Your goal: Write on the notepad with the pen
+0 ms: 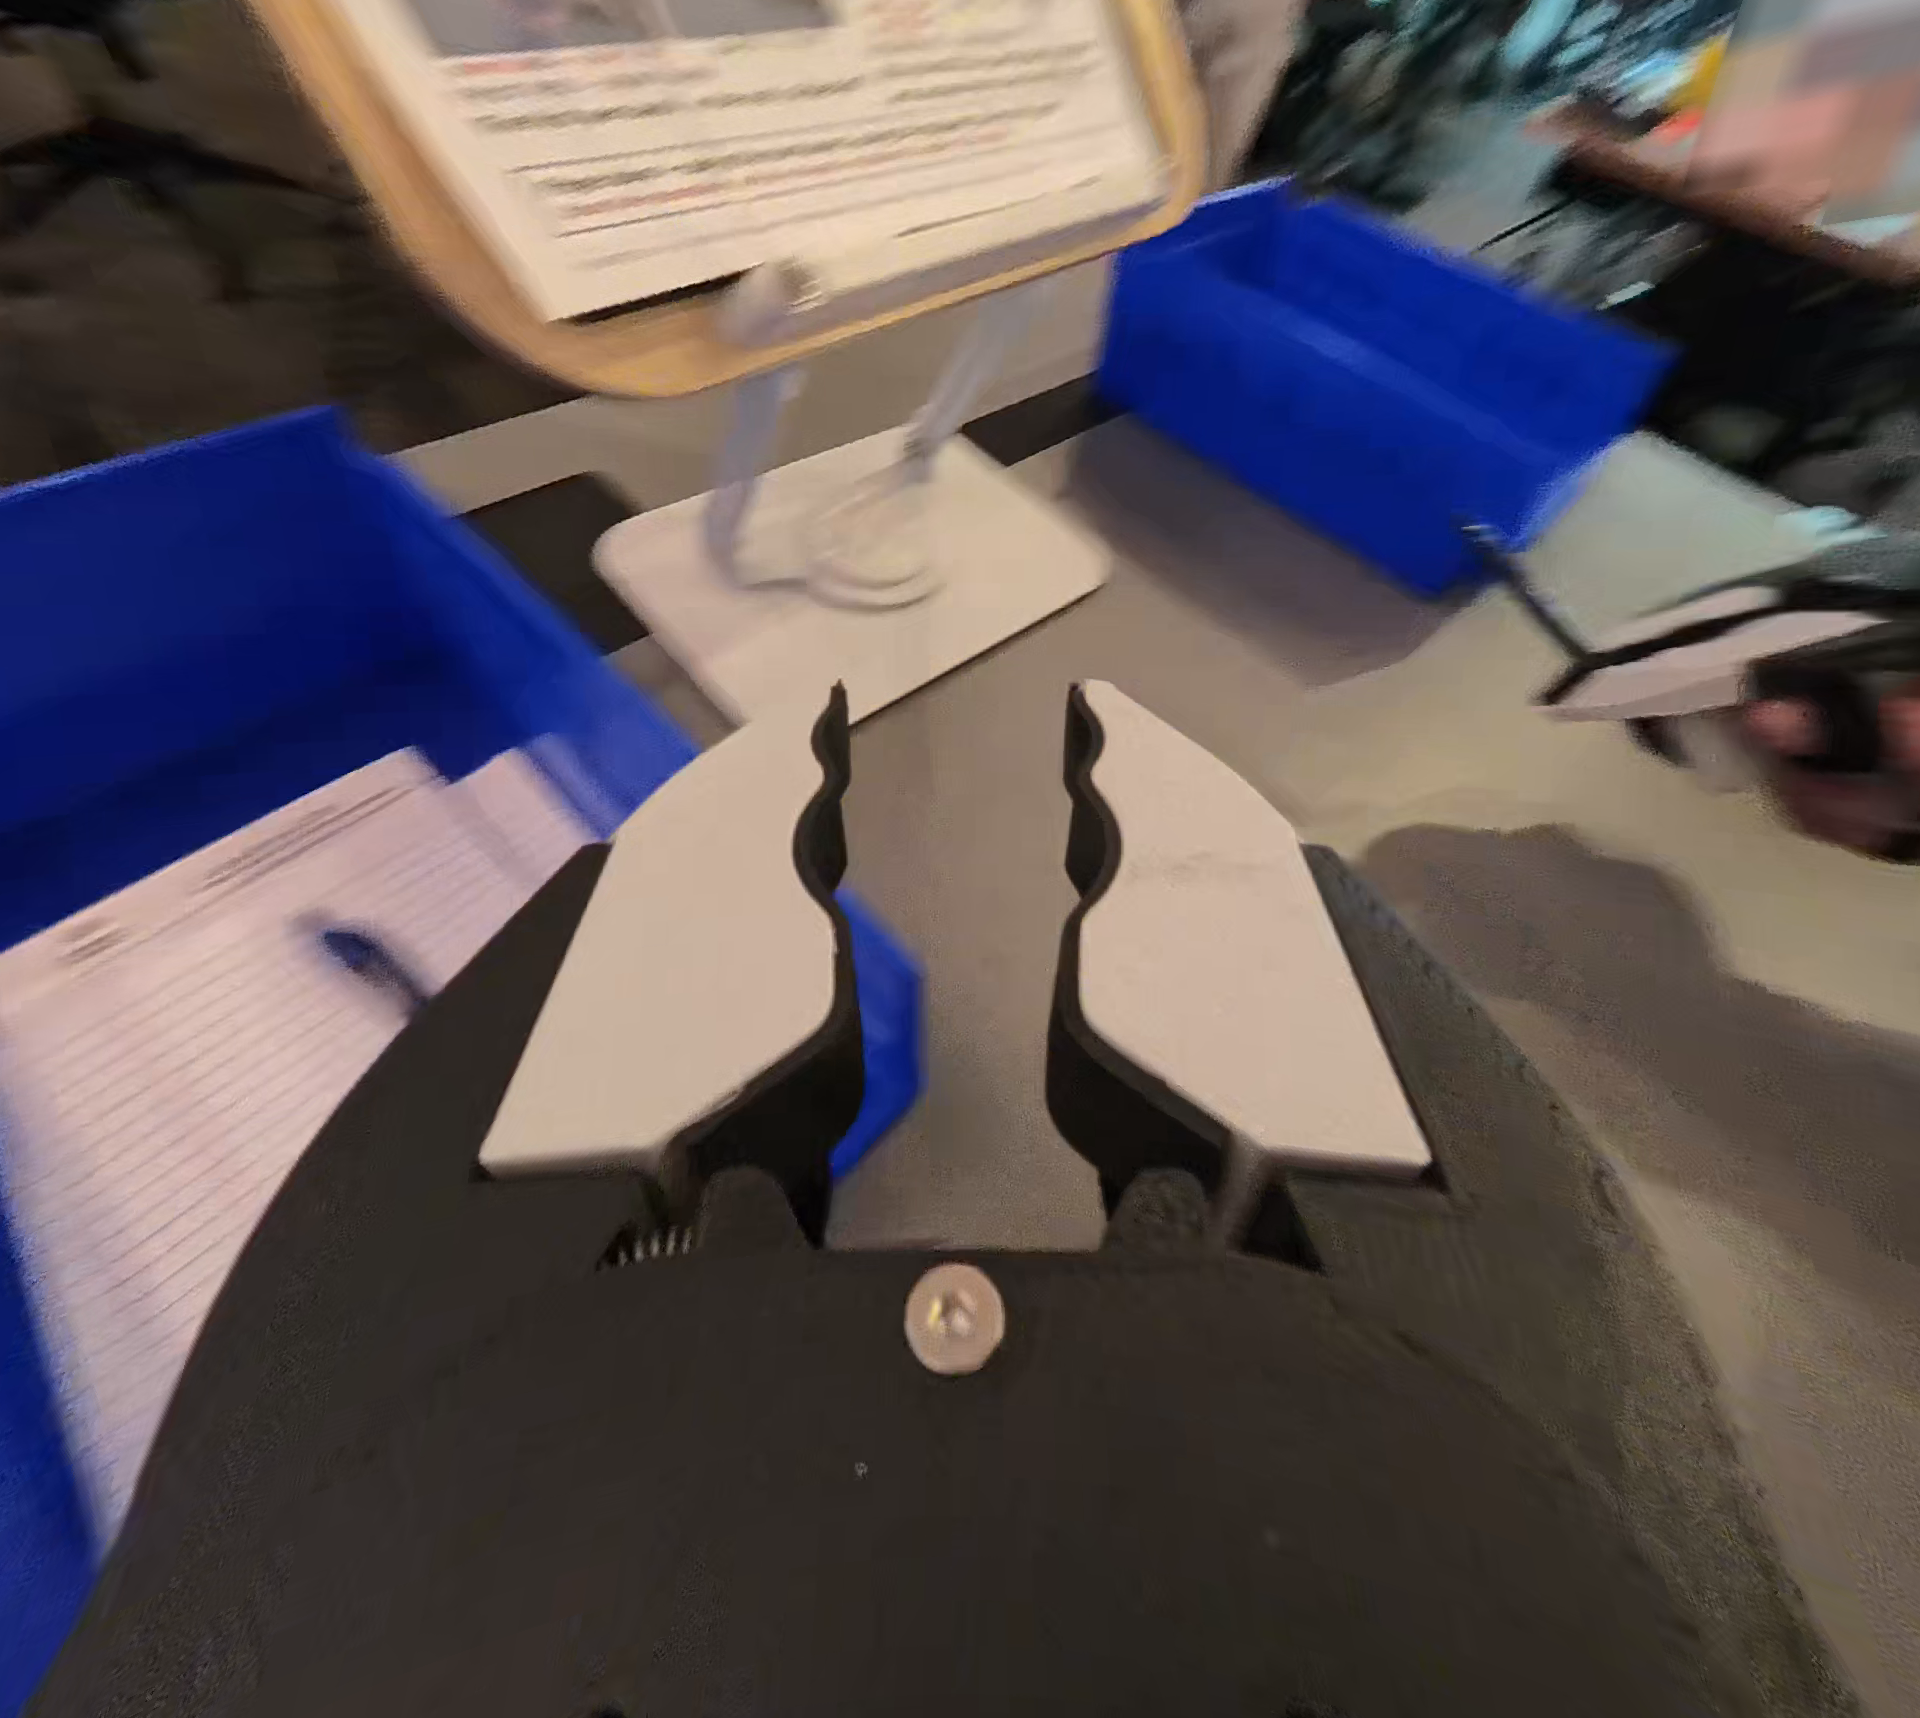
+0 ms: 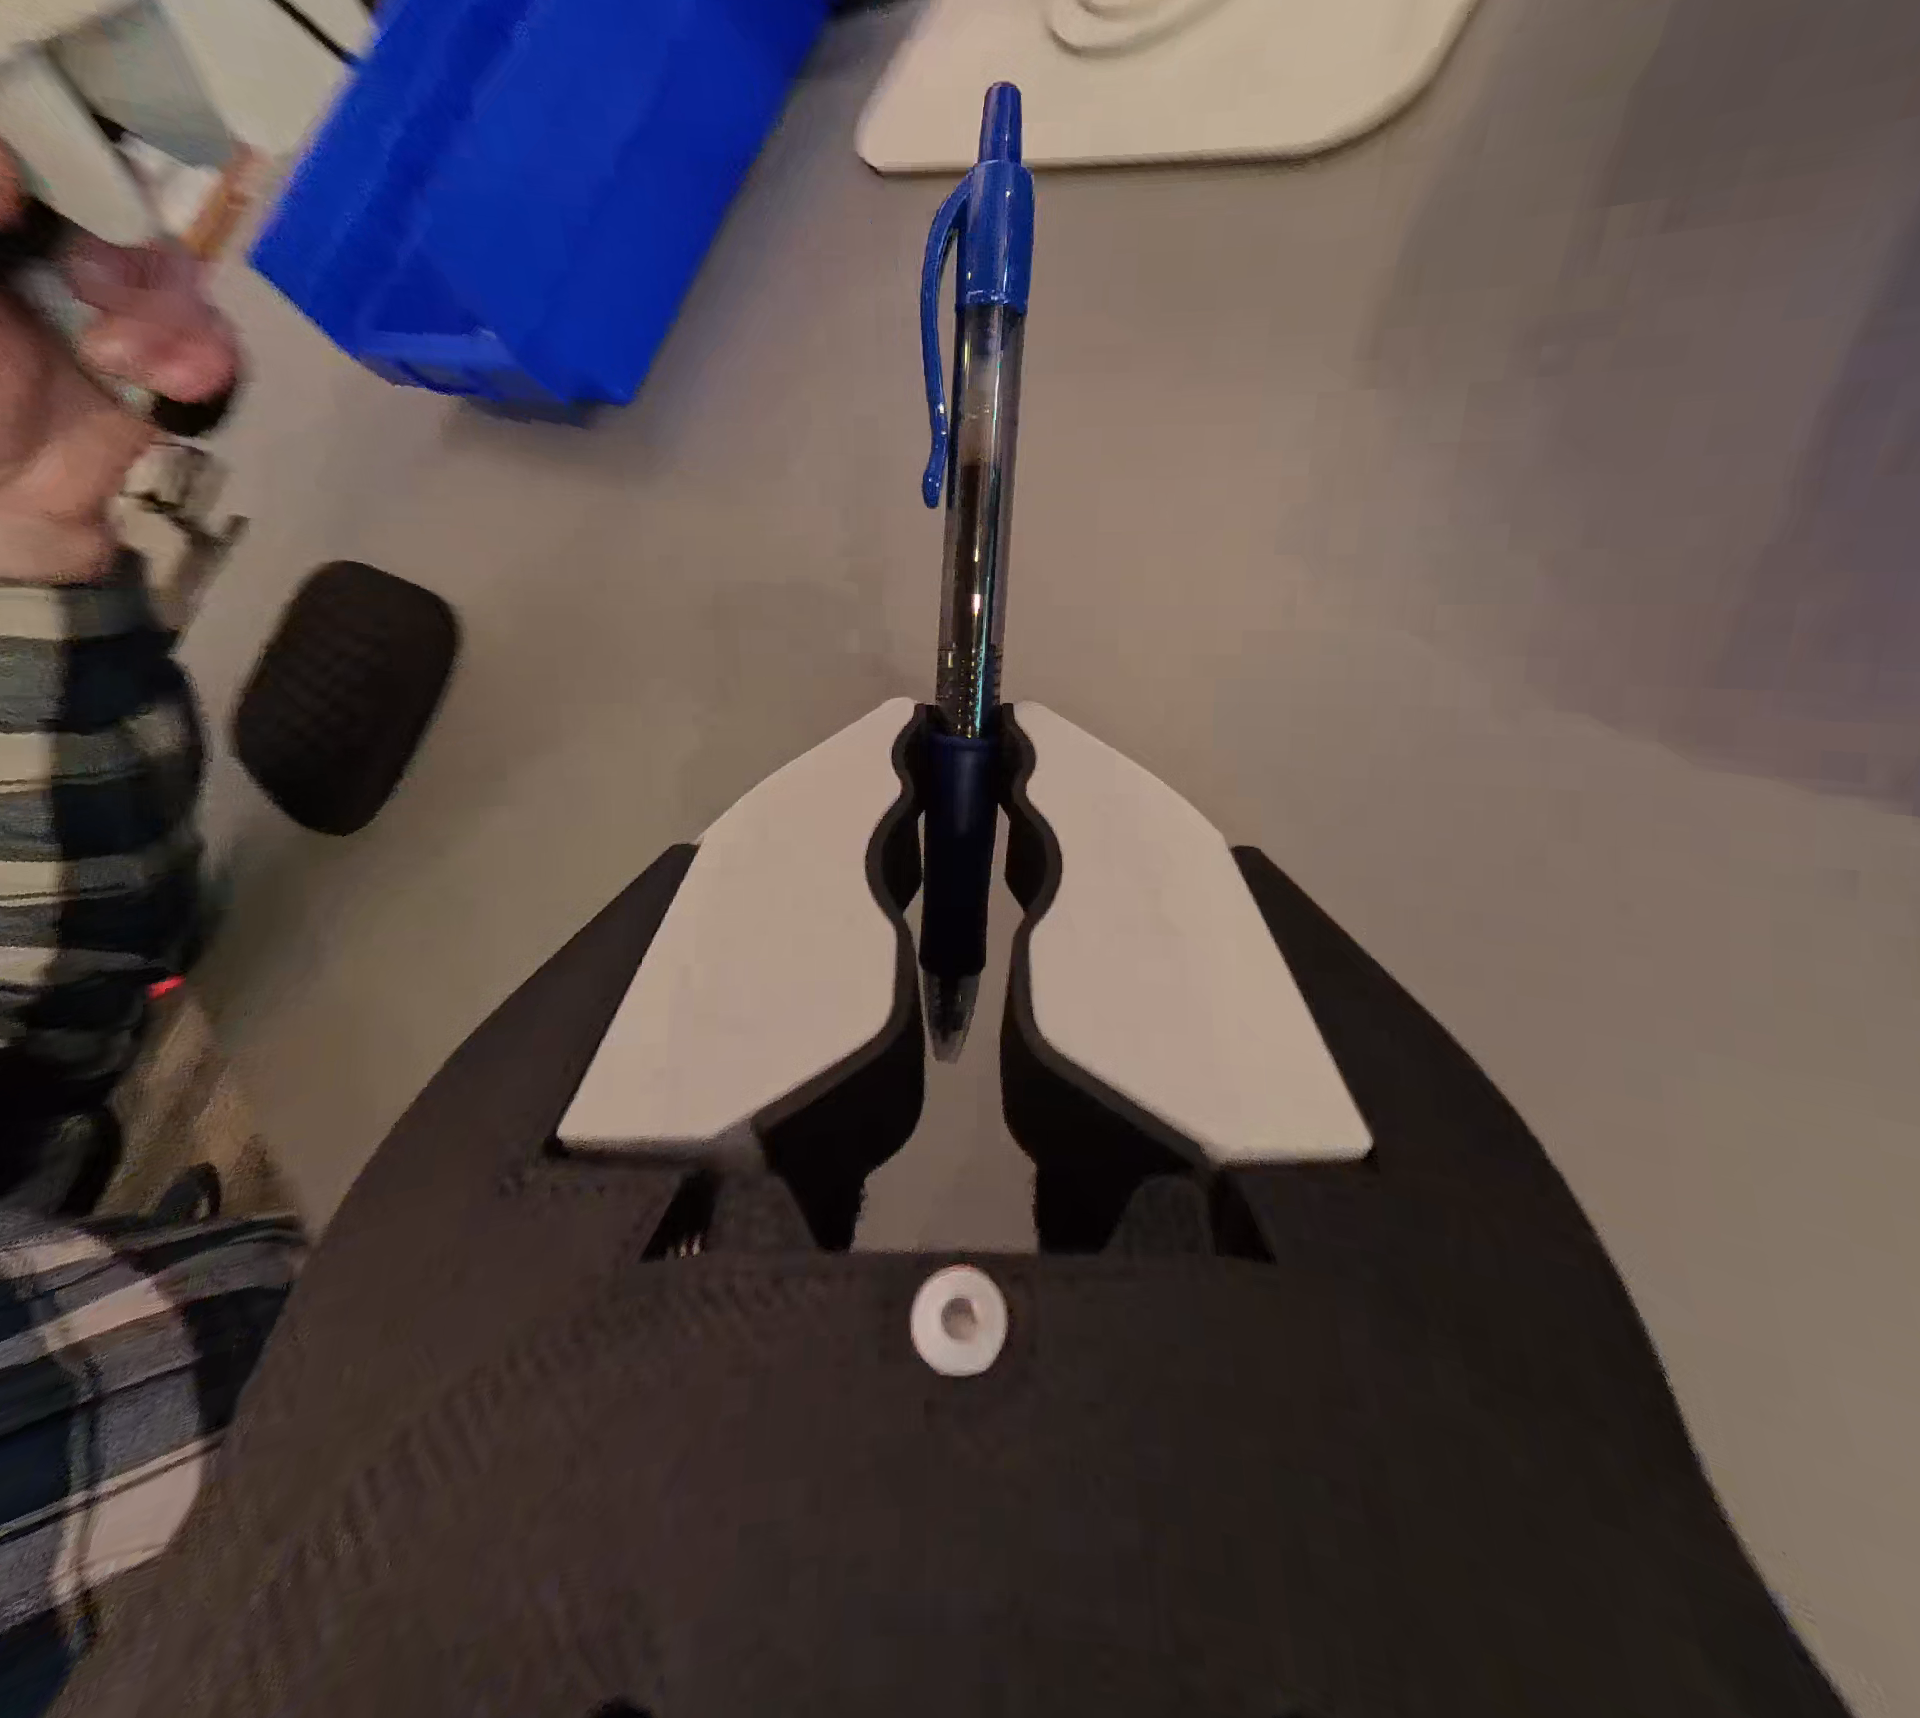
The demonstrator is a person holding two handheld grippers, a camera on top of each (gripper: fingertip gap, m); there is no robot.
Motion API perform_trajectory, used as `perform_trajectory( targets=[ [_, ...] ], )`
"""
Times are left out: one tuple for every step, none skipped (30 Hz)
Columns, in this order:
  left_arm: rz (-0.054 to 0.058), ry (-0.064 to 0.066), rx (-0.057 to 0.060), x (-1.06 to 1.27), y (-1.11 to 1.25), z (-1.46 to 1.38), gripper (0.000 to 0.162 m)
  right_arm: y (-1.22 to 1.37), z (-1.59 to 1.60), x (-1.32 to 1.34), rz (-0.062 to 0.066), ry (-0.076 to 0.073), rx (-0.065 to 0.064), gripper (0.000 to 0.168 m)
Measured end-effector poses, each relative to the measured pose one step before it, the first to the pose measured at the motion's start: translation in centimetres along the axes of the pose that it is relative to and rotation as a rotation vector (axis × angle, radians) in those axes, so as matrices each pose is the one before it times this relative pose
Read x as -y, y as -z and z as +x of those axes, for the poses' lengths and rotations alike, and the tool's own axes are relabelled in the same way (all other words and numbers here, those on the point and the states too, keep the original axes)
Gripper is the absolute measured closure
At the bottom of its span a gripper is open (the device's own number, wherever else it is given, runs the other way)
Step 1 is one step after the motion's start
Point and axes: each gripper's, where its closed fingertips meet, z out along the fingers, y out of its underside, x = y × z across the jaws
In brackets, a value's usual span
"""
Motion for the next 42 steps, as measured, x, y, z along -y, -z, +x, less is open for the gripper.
perform_trajectory(
  targets=[
    [-0.0320,-0.0090,0.0652,-0.412,0.292,-1.592,0.122,0.010,0.781,-0.670,-0.0066,-0.0187,-0.0322,0.158],
    [-0.0349,0.0062,0.0396,-0.525,0.086,-1.317,0.120,-0.015,0.555,-0.553,-0.0016,-0.0209,-0.0206,0.158],
    [-0.0418,0.0129,0.0302,-0.659,-0.113,-1.226,0.117,-0.081,0.493,-0.624,-0.0110,-0.0100,-0.0230,0.158],
    [-0.0369,0.0169,0.0225,-0.620,-0.250,-1.102,0.113,-0.086,0.645,-0.568,-0.0106,-0.0014,-0.0379,0.158],
    [-0.0318,0.0162,0.0200,-0.568,-0.317,-1.048,0.110,-0.085,0.737,-0.470,-0.0057,-0.0034,-0.0432,0.158],
    [-0.0244,0.0104,0.0157,-0.465,-0.361,-0.914,0.110,-0.194,0.551,-0.586,-0.0156,-0.0092,-0.0267,0.158],
    [-0.0185,0.0138,0.0125,-0.401,-0.395,-0.812,0.111,-0.297,0.362,-0.689,-0.0244,-0.0121,-0.0121,0.158],
    [-0.0260,0.0161,0.0153,-0.464,-0.450,-0.785,0.110,-0.276,0.234,-0.528,-0.0117,-0.0116,-0.0045,0.157],
    [-0.0297,0.0050,0.0055,-0.458,-0.482,-0.522,0.110,-0.066,0.055,-0.149,0.0104,-0.0133,0.0028,0.157],
    [-0.0354,0.0007,0.0043,-0.485,-0.493,-0.439,0.110,0.110,0.051,-0.003,0.0091,-0.0054,-0.0037,0.158],
    [-0.0344,0.0020,0.0148,-0.398,-0.467,-0.544,0.107,0.076,0.170,-0.059,-0.0013,0.0103,-0.0151,0.158],
    [-0.0227,-0.0022,0.0193,-0.189,-0.418,-0.596,0.107,0.062,0.111,-0.040,0.0007,0.0094,-0.0120,0.158],
    [-0.0281,-0.0013,0.0086,-0.214,-0.472,-0.469,0.108,0.019,-0.089,-0.033,0.0023,-0.0002,0.0041,0.157],
    [-0.0364,0.0103,-0.0060,-0.272,-0.480,-0.286,0.108,0.015,-0.211,-0.036,0.0055,-0.0032,0.0127,0.157],
    [-0.0284,0.0100,-0.0009,-0.086,-0.380,-0.315,0.107,0.074,-0.087,0.064,0.0109,-0.0007,0.0035,0.155],
    [-0.0239,-0.0014,0.0137,-0.058,-0.344,-0.423,0.108,0.141,0.053,0.103,0.0104,-0.0005,-0.0073,0.147],
    [-0.0370,-0.0028,0.0112,-0.227,-0.419,-0.364,0.112,0.148,-0.019,0.039,0.0000,0.0006,-0.0033,0.135],
    [-0.0415,-0.0007,-0.0031,-0.274,-0.469,-0.159,0.114,0.146,-0.142,-0.036,-0.0076,0.0045,0.0039,0.127],
    [-0.0425,-0.0044,-0.0052,-0.280,-0.513,-0.100,0.114,0.160,-0.159,0.004,-0.0022,0.0080,0.0027,0.123],
    [-0.0401,-0.0023,0.0056,-0.212,-0.507,-0.237,0.110,0.200,-0.105,0.093,0.0059,0.0097,-0.0016,0.120],
    [-0.0371,-0.0028,0.0163,-0.203,-0.471,-0.344,0.110,0.184,-0.101,0.089,0.0058,0.0108,-0.0023,0.119],
    [-0.0381,-0.0081,0.0375,-0.253,-0.445,-0.635,0.112,0.160,-0.099,0.034,0.0037,0.0106,-0.0017,0.119],
    [-0.0273,0.0029,0.0303,-0.143,-0.427,-0.561,0.114,0.145,-0.087,0.087,0.0077,0.0111,-0.0028,0.118],
    [-0.0291,0.0056,0.0116,-0.198,-0.428,-0.277,0.115,0.165,-0.068,0.117,0.0110,0.0136,-0.0058,0.118],
    [-0.0322,-0.0026,0.0233,-0.254,-0.448,-0.432,0.113,0.151,-0.026,0.065,0.0061,0.0169,-0.0093,0.118],
    [-0.0287,0.0015,0.0108,-0.305,-0.493,-0.243,0.113,0.125,0.010,0.007,0.0014,0.0187,-0.0117,0.118],
    [-0.0383,0.0028,-0.0269,-0.490,-0.574,0.347,0.119,0.144,-0.013,0.093,0.0063,0.0178,-0.0090,0.118],
    [-0.0450,-0.0017,-0.0239,-0.636,-0.640,0.311,0.123,0.189,-0.035,0.194,0.0115,0.0146,-0.0060,0.118],
    [0.0102,-0.0044,0.0205,0.139,-0.195,-0.282,0.133,0.222,-0.023,0.209,0.0093,0.0133,-0.0050,0.119],
    [0.0094,-0.0085,0.0014,0.109,-0.073,-0.053,0.146,0.222,-0.054,0.263,0.0087,0.0165,-0.0044,0.121],
    [0.0015,-0.0003,-0.0044,0.018,-0.010,-0.041,0.146,0.261,-0.042,0.365,0.0128,0.0200,-0.0083,0.121],
    [-0.0025,-0.0093,-0.0085,-0.006,0.021,0.025,0.148,0.334,-0.039,0.478,0.0182,0.0220,-0.0129,0.122],
    [0.0053,-0.0124,-0.0034,-0.030,0.022,-0.056,0.150,0.358,-0.143,0.557,0.0208,0.0220,-0.0080,0.123],
    [0.0112,-0.0058,-0.0014,-0.036,0.151,-0.091,0.152,0.386,-0.292,0.692,0.0243,0.0225,-0.0005,0.123],
    [0.0385,-0.0048,-0.0083,0.223,0.480,0.042,0.152,0.424,-0.443,0.846,0.0315,0.0266,0.0026,0.123],
    [0.0716,0.0032,-0.0124,0.614,0.953,0.123,0.152,0.411,-0.688,0.994,0.0342,0.0314,0.0117,0.123],
    [0.0750,0.0139,-0.0136,0.631,1.307,0.144,0.152,0.336,-0.923,1.061,0.0336,0.0339,0.0193,0.123],
    [0.0898,0.0019,-0.0427,0.860,1.571,0.630,0.153,0.226,-1.003,1.136,0.0345,0.0330,0.0182,0.122],
    [0.1195,-0.0070,-0.0802,1.355,1.792,1.453,0.152,0.089,-1.220,1.251,0.0406,0.0289,0.0288,0.119],
    [0.0954,0.0258,-0.0672,1.181,1.724,1.427,0.152,-0.095,-1.522,1.332,0.0423,0.0203,0.0502,0.118],
    [0.1009,0.0012,-0.0986,1.276,1.643,2.196,0.152,-0.305,-1.591,1.271,0.0364,0.0067,0.0593,0.118],
    [0.1161,-0.0122,-0.1318,1.572,1.460,3.009,0.153,-0.500,-1.559,1.234,0.0358,-0.0043,0.0632,0.114]
  ],
)
